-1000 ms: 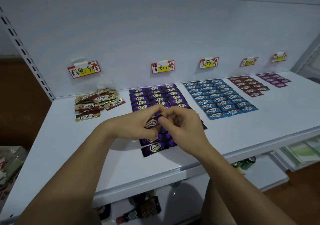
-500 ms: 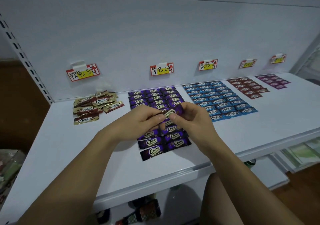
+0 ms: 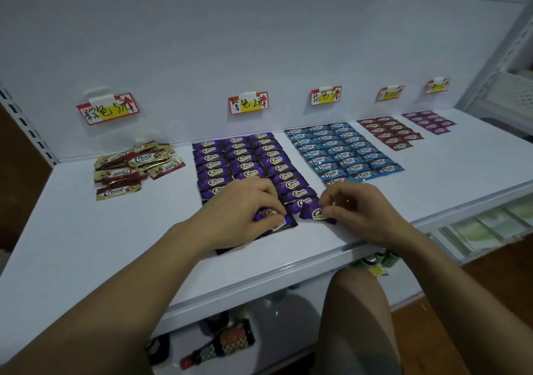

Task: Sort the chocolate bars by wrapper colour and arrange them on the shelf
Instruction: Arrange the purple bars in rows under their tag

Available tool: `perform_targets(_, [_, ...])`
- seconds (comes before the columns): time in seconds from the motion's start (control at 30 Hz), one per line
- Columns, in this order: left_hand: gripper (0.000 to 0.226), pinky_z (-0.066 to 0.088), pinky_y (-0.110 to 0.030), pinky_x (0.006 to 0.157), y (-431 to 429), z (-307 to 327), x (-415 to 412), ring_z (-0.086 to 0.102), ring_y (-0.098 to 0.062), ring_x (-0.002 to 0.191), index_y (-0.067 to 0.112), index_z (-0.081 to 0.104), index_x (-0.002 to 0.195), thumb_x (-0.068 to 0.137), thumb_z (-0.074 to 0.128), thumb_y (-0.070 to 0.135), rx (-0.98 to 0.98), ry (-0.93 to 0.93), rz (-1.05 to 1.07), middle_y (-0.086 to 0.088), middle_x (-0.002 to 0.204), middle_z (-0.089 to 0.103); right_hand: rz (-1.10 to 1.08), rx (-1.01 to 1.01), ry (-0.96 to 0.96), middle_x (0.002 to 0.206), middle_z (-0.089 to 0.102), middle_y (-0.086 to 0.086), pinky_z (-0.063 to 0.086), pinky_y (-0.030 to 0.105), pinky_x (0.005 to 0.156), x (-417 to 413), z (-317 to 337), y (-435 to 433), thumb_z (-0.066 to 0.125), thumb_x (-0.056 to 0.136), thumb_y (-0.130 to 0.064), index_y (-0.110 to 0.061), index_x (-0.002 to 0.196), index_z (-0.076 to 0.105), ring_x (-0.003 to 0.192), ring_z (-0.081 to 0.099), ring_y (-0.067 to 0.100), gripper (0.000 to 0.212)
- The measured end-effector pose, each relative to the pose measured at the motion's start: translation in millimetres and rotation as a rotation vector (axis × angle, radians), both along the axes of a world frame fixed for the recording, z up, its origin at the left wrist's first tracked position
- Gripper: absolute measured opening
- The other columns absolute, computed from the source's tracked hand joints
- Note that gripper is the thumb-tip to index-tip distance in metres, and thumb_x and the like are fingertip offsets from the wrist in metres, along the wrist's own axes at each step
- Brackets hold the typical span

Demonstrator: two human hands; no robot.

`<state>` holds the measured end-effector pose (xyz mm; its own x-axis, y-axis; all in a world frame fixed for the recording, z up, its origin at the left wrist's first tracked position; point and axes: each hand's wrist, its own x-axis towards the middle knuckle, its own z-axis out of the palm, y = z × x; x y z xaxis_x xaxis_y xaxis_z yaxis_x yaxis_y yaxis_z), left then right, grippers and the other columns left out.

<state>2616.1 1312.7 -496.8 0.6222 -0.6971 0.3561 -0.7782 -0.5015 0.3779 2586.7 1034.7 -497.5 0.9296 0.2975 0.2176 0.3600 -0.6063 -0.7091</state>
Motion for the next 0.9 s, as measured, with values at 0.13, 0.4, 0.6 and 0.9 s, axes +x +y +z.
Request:
perform_targets(0.13, [0.019, 0.049, -0.033, 0.079, -1.7, 1.3, -2.2, 0.057, -0.003, 0.088, 0.032, 0.079, 0.102, 0.09, 0.069, 0.043, 0.03, 0.006, -0.03, 0.018, 0.097, 0.061, 0.002, -0.067, -0.066, 0.093, 0.067, -0.013, 0.047, 0.026, 0.065, 2.9, -6.7, -4.9, 0.073, 0.09, -0.014, -0.028, 0.094, 0.074, 0.084, 0.061, 0.014, 0.015])
perform_targets(0.4, [0.013, 0.049, -0.024, 0.072, -2.2, 0.7, -4.5, 0.058, -0.002, 0.083, 0.03, 0.078, 0.1, 0.088, 0.073, 0.034, 0.068, 0.071, -0.034, 0.017, 0.092, 0.063, 0.005, 0.001, -0.03, 0.094, 0.068, -0.009, 0.051, 0.034, 0.065, -2.7, -6.5, -10.1, 0.078, 0.085, -0.013, -0.025, 0.092, 0.076, 0.087, 0.062, 0.019, 0.014])
perform_targets(0.6, [0.013, 0.053, -0.034, 0.071, -4.2, -0.3, -3.2, 0.06, -0.004, 0.081, 0.03, 0.077, 0.097, 0.087, 0.073, 0.036, 0.076, 0.069, -0.04, 0.016, 0.089, 0.065, 0.0, -0.062, -0.046, 0.088, 0.069, -0.018, 0.041, 0.013, 0.062, -2.1, -9.7, -5.4, 0.079, 0.086, -0.016, -0.026, 0.092, 0.078, 0.08, 0.062, 0.01, 0.013])
perform_targets(0.9, [0.011, 0.053, -0.034, 0.067, -4.1, -2.2, -2.0, 0.058, -0.004, 0.079, 0.031, 0.078, 0.096, 0.087, 0.073, 0.036, 0.068, 0.05, -0.049, 0.017, 0.086, 0.064, -0.018, -0.09, -0.079, 0.092, 0.07, -0.016, 0.043, 0.011, 0.064, -2.0, -12.5, -2.8, 0.078, 0.086, -0.023, -0.025, 0.097, 0.079, 0.088, 0.063, 0.009, 0.012])
